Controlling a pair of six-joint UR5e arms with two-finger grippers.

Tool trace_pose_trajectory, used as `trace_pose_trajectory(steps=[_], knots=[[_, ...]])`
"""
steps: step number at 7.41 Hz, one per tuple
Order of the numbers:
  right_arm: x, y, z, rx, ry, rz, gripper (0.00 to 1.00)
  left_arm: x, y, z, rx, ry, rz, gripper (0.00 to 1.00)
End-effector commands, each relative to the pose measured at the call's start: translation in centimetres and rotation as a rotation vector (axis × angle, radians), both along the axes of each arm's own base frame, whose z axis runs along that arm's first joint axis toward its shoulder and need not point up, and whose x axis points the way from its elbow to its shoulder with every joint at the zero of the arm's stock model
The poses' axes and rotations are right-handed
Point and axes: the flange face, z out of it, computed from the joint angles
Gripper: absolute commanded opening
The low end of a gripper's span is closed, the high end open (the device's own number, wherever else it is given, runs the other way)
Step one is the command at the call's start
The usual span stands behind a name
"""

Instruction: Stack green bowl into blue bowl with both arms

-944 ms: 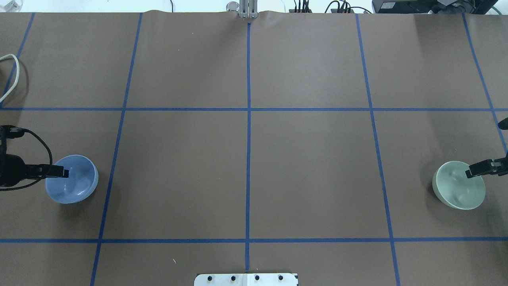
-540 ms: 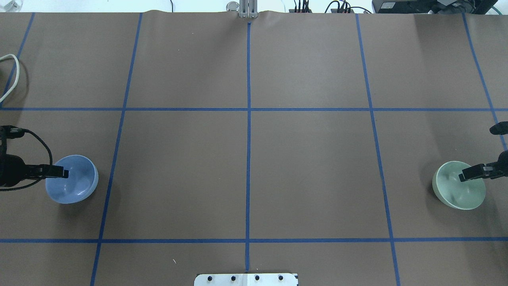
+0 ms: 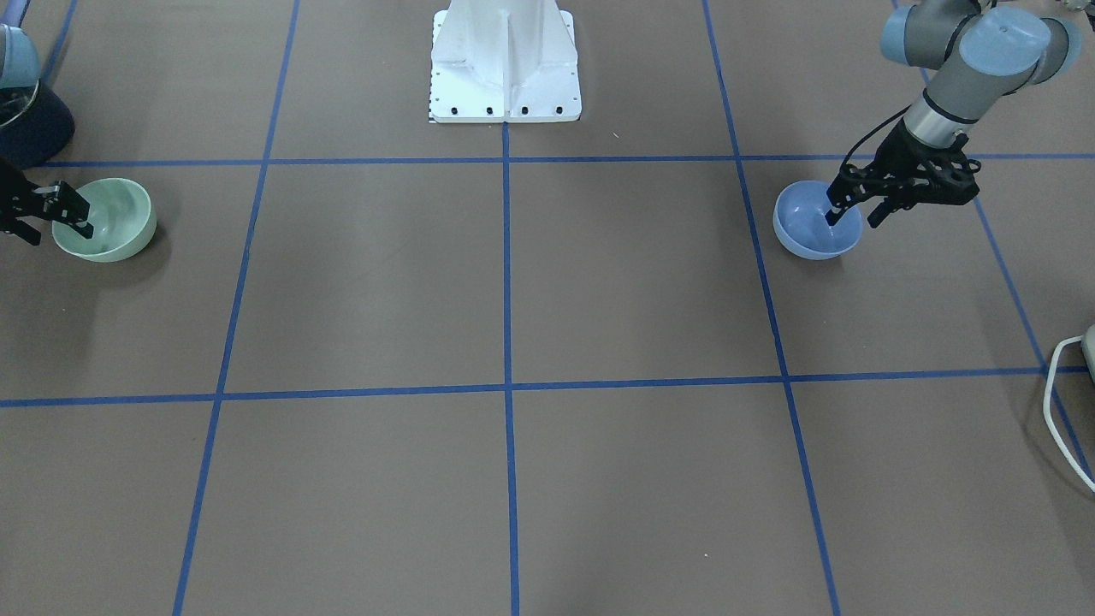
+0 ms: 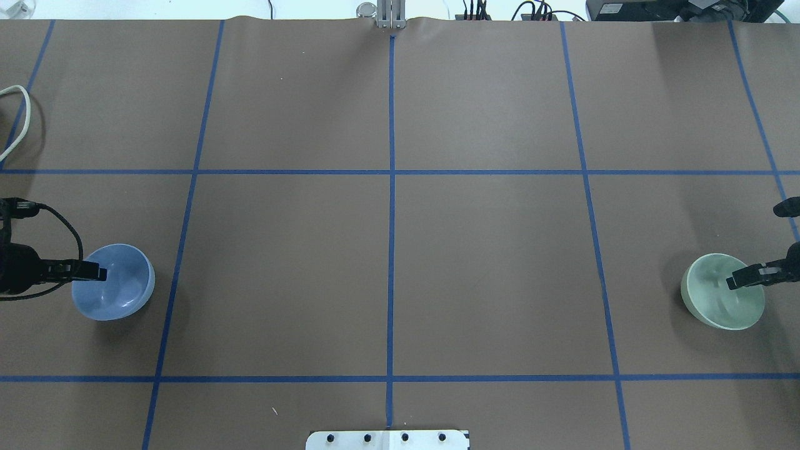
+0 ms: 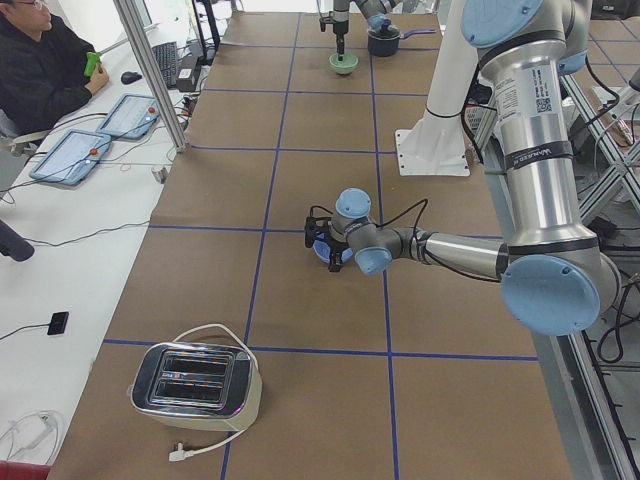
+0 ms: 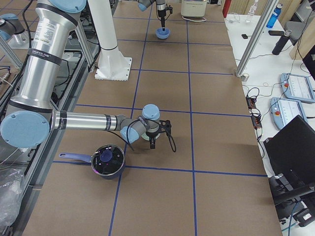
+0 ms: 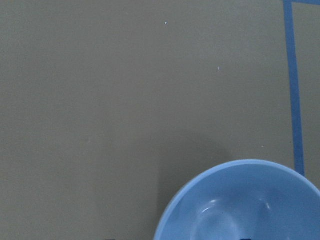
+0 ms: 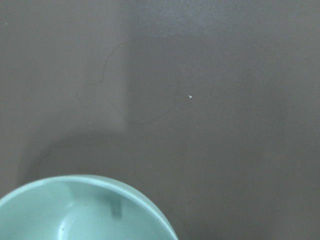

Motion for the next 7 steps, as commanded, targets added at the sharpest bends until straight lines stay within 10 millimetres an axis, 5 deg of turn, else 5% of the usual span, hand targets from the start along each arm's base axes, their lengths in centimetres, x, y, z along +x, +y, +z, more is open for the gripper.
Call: trace_pose_trajectory(steps=[1, 2, 3, 7], knots=[[0.00, -0.04, 0.09, 0.006, 0.007, 0.003, 0.15, 0.08, -0.02, 0.07, -0.001, -0.001, 0.001, 0.37], [-0.06, -0.01, 0.09, 0.007, 0.007, 0.001, 0.00, 0.08, -0.02, 0.07, -0.001, -0.001, 0.001, 0.10], [-0.06, -0.01, 0.09, 0.007, 0.007, 0.001, 0.00, -0.01, 0.00, 0.13, -0.003, -0.001, 0.001, 0.00], [-0.16, -0.21, 0.03, 0.001, 0.009, 0.012, 0.00, 0.21, -0.03, -0.32, 0.001, 0.011, 0.014, 0.00]])
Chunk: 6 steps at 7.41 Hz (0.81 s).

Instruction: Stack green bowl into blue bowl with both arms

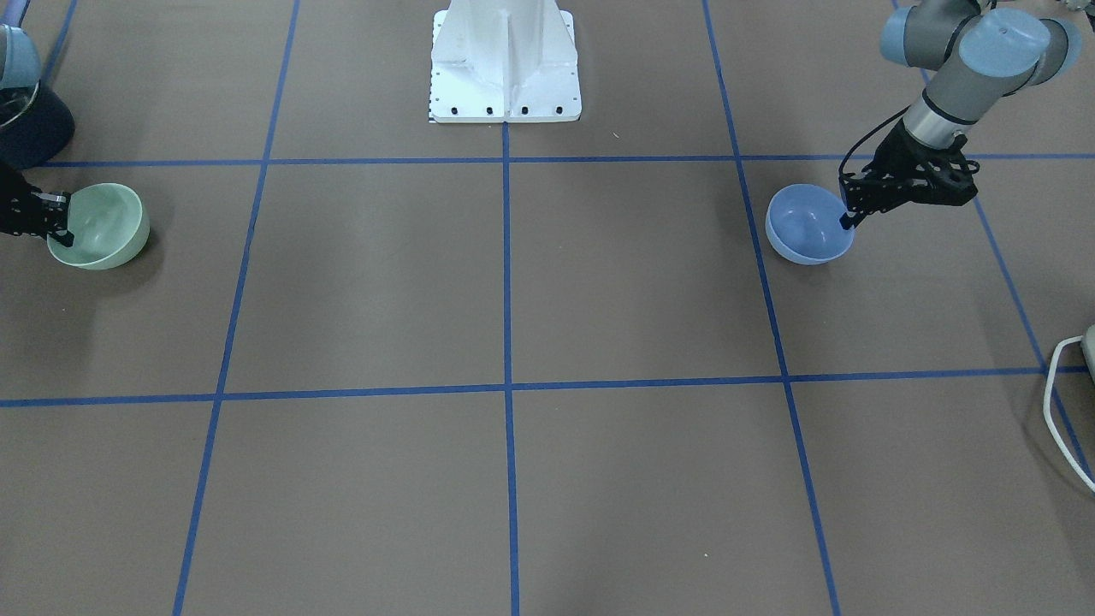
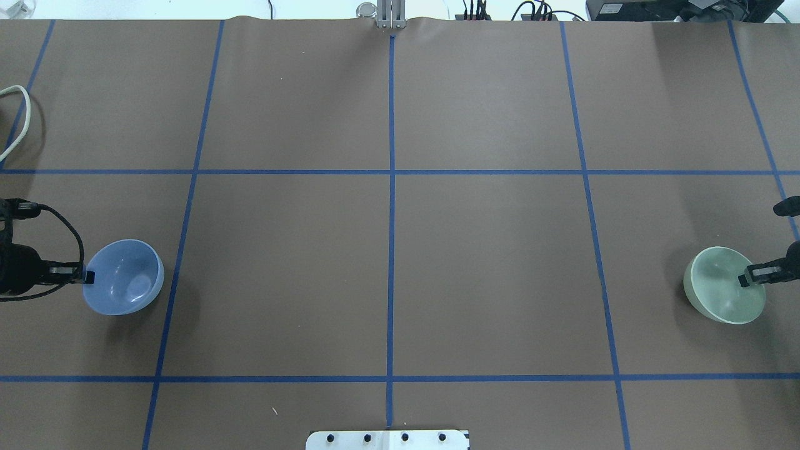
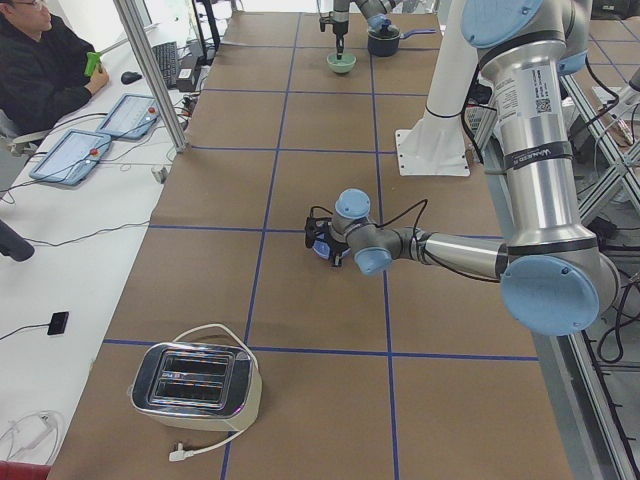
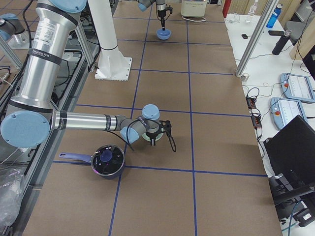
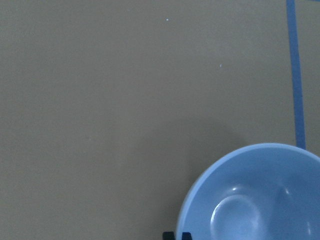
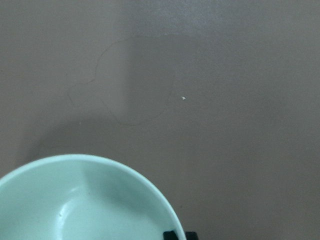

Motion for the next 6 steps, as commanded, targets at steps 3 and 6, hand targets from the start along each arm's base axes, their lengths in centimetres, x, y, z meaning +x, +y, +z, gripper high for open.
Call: trace_pose_trajectory(steps=[3, 6], knots=[[-0.1, -1.1, -2.0, -0.036, -0.088, -0.016, 0.00, 1.1, -0.2, -4.5, -0.029, 0.108, 0.093, 0.00], [0.1, -5.2, -7.1, -0.072, -0.128, 0.015, 0.00, 5.1, -4.1, -15.0, -0.109, 0.098, 0.056, 0.00]])
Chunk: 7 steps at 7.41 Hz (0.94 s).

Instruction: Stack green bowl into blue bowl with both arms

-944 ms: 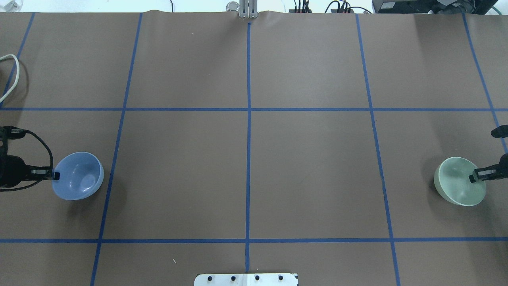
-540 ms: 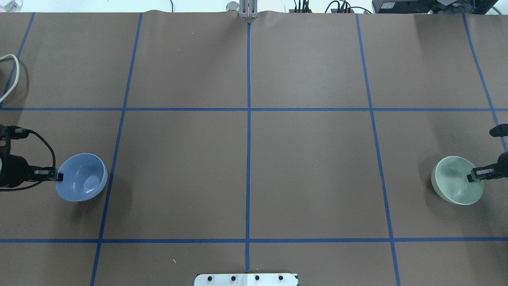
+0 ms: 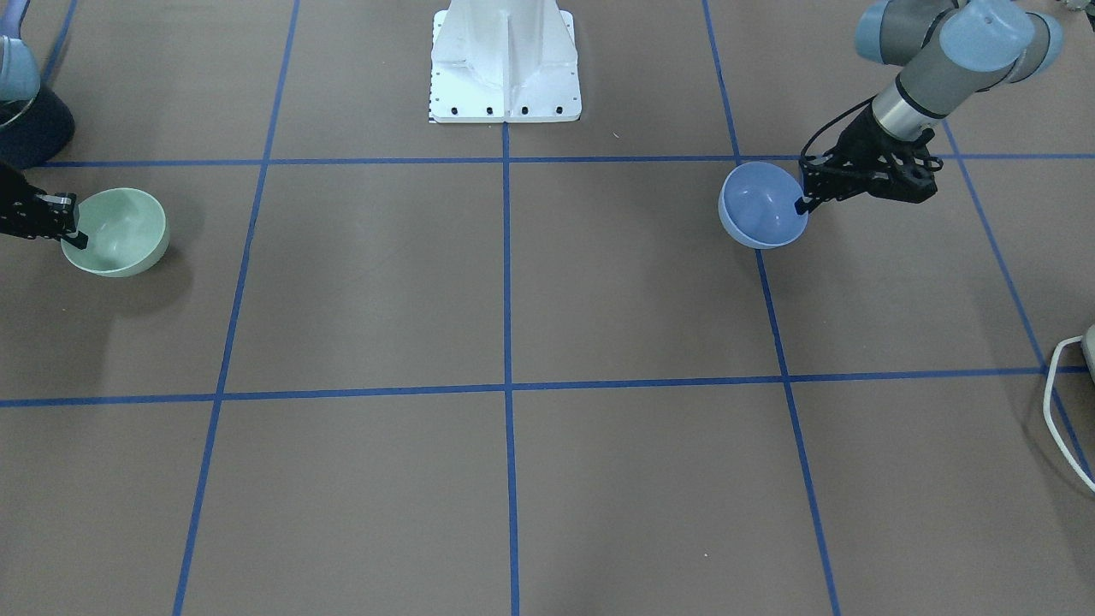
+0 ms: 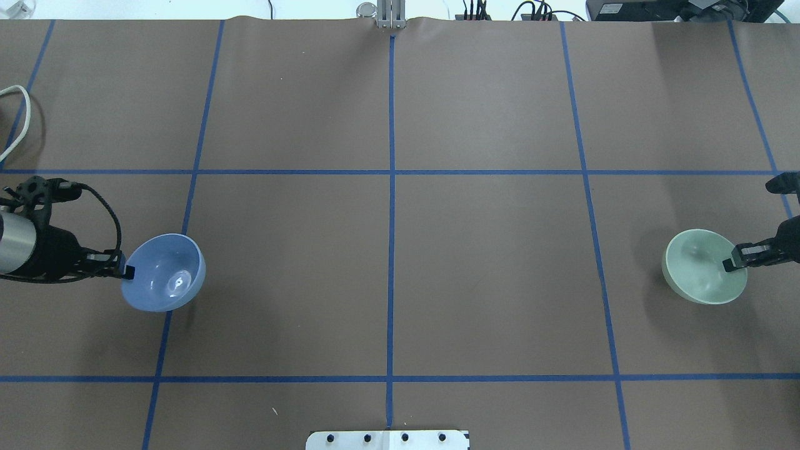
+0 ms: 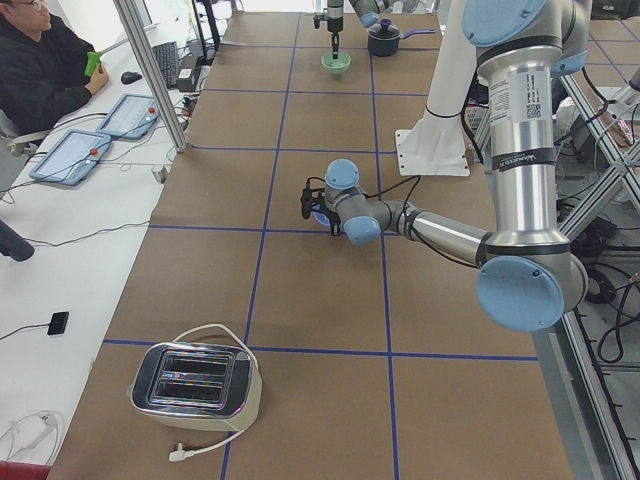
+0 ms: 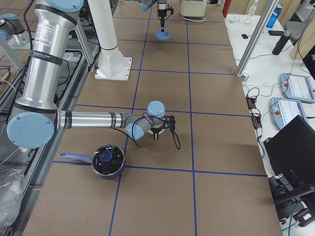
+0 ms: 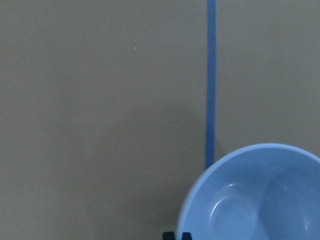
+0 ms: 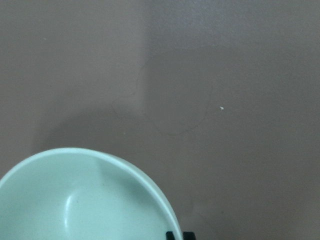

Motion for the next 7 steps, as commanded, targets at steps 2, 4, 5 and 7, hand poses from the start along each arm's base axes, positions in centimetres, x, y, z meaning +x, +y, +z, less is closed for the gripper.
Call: trace_pose_trajectory(steps=[2, 4, 5, 7], knots=[[-0.7, -5.0, -6.8, -0.034, -0.006, 0.032, 0.00, 5.1, -4.2, -10.7, -0.104, 0.005, -0.056, 0.00], [-2.6, -8.4, -11.3, -0.047, -0.002, 0.038, 0.00, 9.1, -7.8, -17.8, -0.144, -0.022, -0.096, 0.00], [-3.5, -10.0, -14.2, -0.076, -0.014, 0.069, 0.00, 13.3, -7.8, -19.6, -0.164, -0.029, -0.092, 0.00], [-5.4, -12.1, -19.3, -0.147, -0.052, 0.136, 0.00, 19.7, -7.5, -21.3, -0.166, -0.063, -0.129, 0.00]])
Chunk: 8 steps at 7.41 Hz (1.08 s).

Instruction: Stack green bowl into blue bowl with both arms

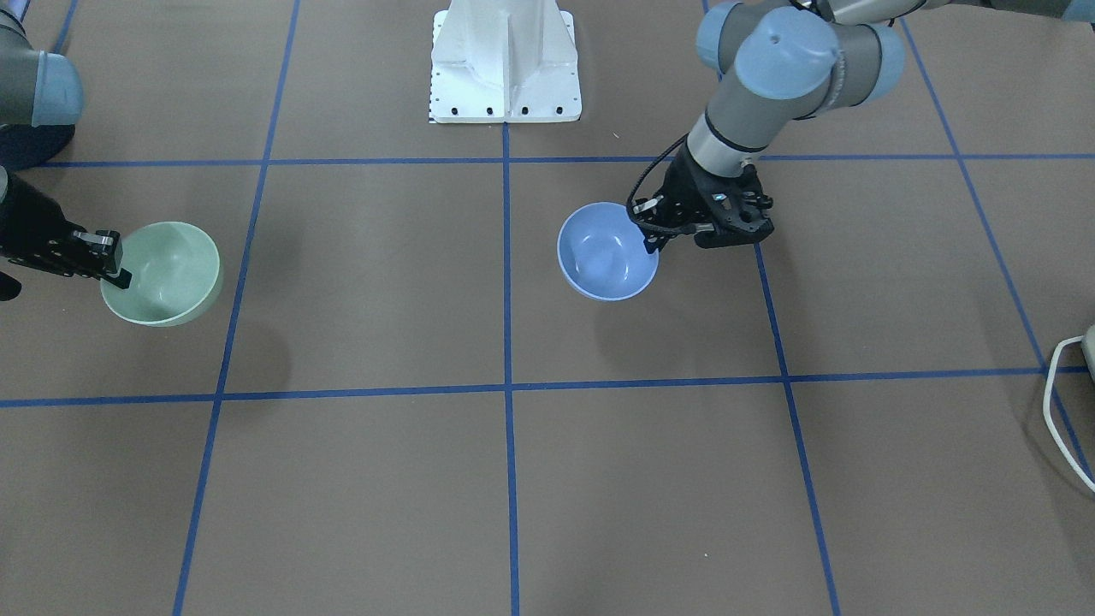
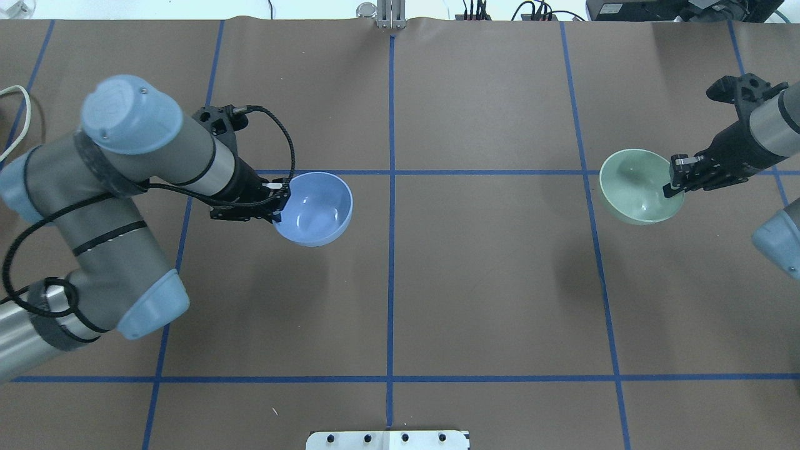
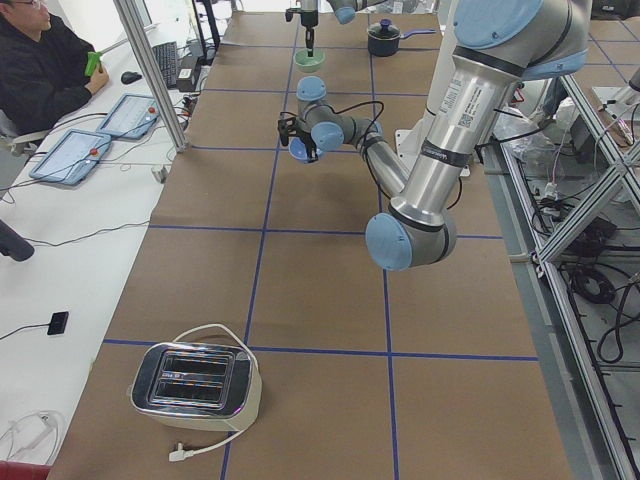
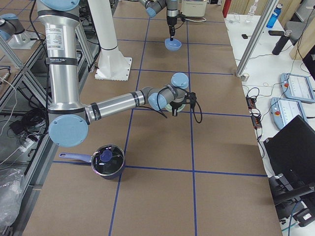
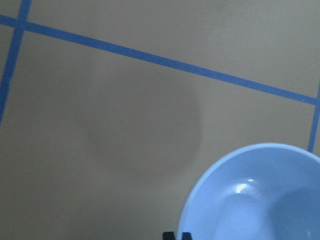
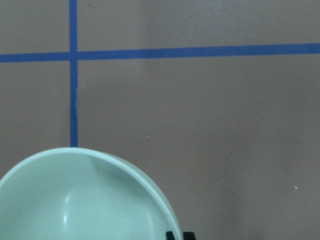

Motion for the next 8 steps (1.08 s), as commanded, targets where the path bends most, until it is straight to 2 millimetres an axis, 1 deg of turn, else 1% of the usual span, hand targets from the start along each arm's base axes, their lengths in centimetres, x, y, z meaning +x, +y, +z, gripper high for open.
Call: trace_pose_trajectory(steps=[1, 2, 3, 4, 5, 6, 7, 8], knots=[[-2.0, -1.8, -5.6, -0.060, -0.033, 0.050, 0.00, 7.0, 1.5, -2.0, -0.007, -0.033, -0.030, 0.00], [-4.0, -2.1, -7.8, -0.080, -0.050, 0.058, 0.00, 9.0, 1.6, -2.9, -0.019, -0.037, -0.035, 0.00], [-6.0, -1.9, -9.8, -0.104, -0.064, 0.064, 0.00, 10.9, 2.8, -3.4, -0.013, -0.044, -0.050, 0.00], [-7.0, -1.8, -10.6, -0.107, -0.068, 0.063, 0.00, 11.8, 3.9, -3.6, -0.003, -0.047, -0.047, 0.00], [-8.0, -1.7, -11.4, -0.107, -0.073, 0.059, 0.00, 13.2, 5.3, -3.4, 0.003, -0.058, -0.051, 0.00], [-8.6, -1.6, -12.2, -0.113, -0.079, 0.060, 0.00, 13.7, 5.6, -3.4, 0.008, -0.064, -0.054, 0.00], [-8.9, -1.4, -12.6, -0.126, -0.083, 0.065, 0.00, 13.9, 5.9, -3.2, 0.007, -0.067, -0.050, 0.00], [-9.3, -1.5, -13.5, -0.119, -0.089, 0.069, 0.00, 13.6, 5.9, -3.0, 0.014, -0.067, -0.043, 0.03]])
